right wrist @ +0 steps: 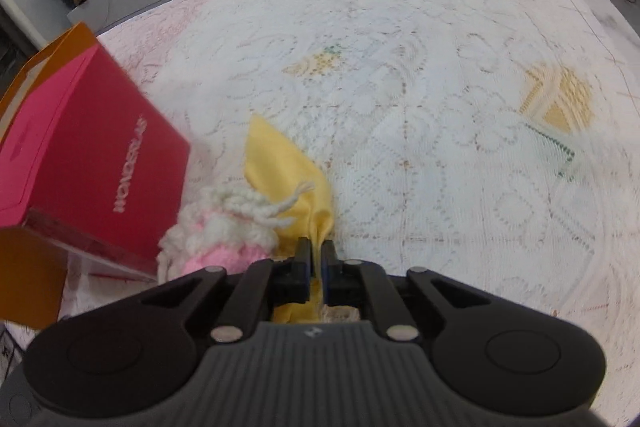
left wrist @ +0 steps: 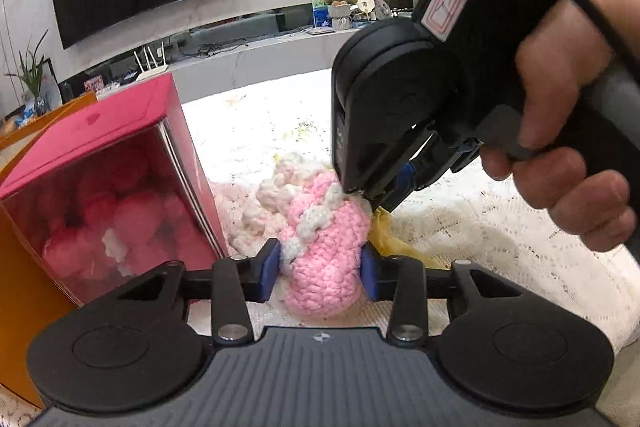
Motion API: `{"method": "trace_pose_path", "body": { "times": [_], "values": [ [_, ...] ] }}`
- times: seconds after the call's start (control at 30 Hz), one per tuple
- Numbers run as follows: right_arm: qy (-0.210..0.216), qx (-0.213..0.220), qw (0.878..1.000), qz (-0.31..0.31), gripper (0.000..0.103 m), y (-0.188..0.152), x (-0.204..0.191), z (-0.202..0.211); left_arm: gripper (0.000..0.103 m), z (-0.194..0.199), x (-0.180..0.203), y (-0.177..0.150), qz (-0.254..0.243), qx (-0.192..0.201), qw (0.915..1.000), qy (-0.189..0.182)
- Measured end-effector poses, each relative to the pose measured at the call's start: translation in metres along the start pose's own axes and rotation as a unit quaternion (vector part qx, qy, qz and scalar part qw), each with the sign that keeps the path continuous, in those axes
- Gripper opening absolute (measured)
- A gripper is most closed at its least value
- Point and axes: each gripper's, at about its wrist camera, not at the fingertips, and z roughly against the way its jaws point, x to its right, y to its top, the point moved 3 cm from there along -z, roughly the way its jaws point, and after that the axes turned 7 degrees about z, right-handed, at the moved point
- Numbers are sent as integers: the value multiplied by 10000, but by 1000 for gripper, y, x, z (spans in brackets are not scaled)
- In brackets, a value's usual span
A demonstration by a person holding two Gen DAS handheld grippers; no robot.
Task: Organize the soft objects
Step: 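Lift the crochet hat with the left gripper while the right gripper lifts the yellow cloth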
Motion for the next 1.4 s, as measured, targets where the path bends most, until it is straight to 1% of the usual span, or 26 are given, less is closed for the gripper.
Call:
{"method": "trace_pose_path", "body": {
  "times": [0.03, 0.07, 0.1, 0.13, 0.17, 0.23, 0.27, 0.33, 0.37, 0.4, 0.47, 0.53, 0.63, 0.73, 0.77, 0.8, 0.83, 0.87, 0.93, 0.97, 1.0, 1.1, 1.2, 1.4],
  "values": [
    [-2, -15, 10000, 92, 8, 0, -2, 1, 41, -1, -1, 0, 46, 2, 10000, 16],
    [-61, -14, 9998, 179, 17, 0, -3, 2, 33, -1, -2, 0, 74, 0, 10000, 33],
    [-156, 7, 9996, 248, 30, -1, -3, 2, 28, 2, -1, -2, 123, 26, 9999, 39],
    [-236, 51, 9993, 290, 36, -2, -1, 3, 26, 8, -1, -3, 182, 57, 9998, 35],
    [-200, 116, 9993, 301, 38, -3, 0, 3, 24, 11, -4, -2, 250, 74, 9997, 30],
    [150, 191, 9994, 265, 38, -5, 2, 2, 23, 21, -7, -2, 279, 90, 9996, 38],
    [244, 189, 9990, 310, 37, -5, 1, 3, 22, 25, -9, -1, 220, 119, 9997, 53],
    [83, 137, 9973, 719, 37, -7, -6, 5, 19, 36, -5, -2, 103, 229, 9996, 130],
    [-41, 161, 9956, 926, 37, -8, -10, 7, 9, 38, -5, 0, 48, 259, 9995, 154],
    [-109, 205, 9944, 1033, 37, -9, -12, 8, 9, 40, -5, 2, -4, 267, 9995, 185],
    [-46, 246, 9948, 990, 37, -8, -16, 10, 9, 41, -7, 7, 10, 244, 9995, 216],
    [8, 328, 9951, 937, 37, -8, -20, 13, 9, 42, -9, 9, 153, 190, 9995, 224],
    [-101, 428, 9935, 1048, 37, -11, -28, 16, 9, 43, -11, 10, 282, 93, 9992, 249],
    [-61, 380, 9938, 1047, 37, -13, -31, 16, 9, 50, -15, 10, 422, 53, 9988, 249],
    [-23, 372, 9940, 1031, 37, -13, -32, 15, 9, 55, -17, 9, 426, 52, 9988, 248],
    [10, 390, 9937, 1055, 34, -13, -33, 15, 9, 57, -17, 9, 407, 60, 9988, 264],
    [10, 398, 9931, 1103, 28, -13, -36, 13, 9, 62, -15, 7, 379, 107, 9989, 262],
    [-74, 360, 9925, 1167, 13, -14, -36, 11, 9, 67, -13, 7, 337, 146, 9991, 229],
    [-351, 208, 9904, 1324, 12, -17, -35, 2, 9, 75, -12, 10, 281, 226, 9991, 207],
    [-301, 273, 9896, 1376, 5, -18, -35, 1, 9, 78, -11, 11, 257, 265, 9991, 194],
    [-213, 270, 9898, 1380, 2, -17, -35, 2, 9, 80, -11, 12, 234, 300, 9991, 189],
    [-323, 272, 9899, 1350, 1, -16, -36, 4, 9, 91, -11, 19, 194, 411, 9988, 184],
    [-576, 286, 9890, 1332, 1, -16, -36, 4, 9, 103, -11, 25, 73, 497, 9985, 215],
    [-624, 318, 9912, 1126, 1, -17, -32, 8, 9, 127, -19, 38, -110, 825, 9965, -2]
  ]
}}
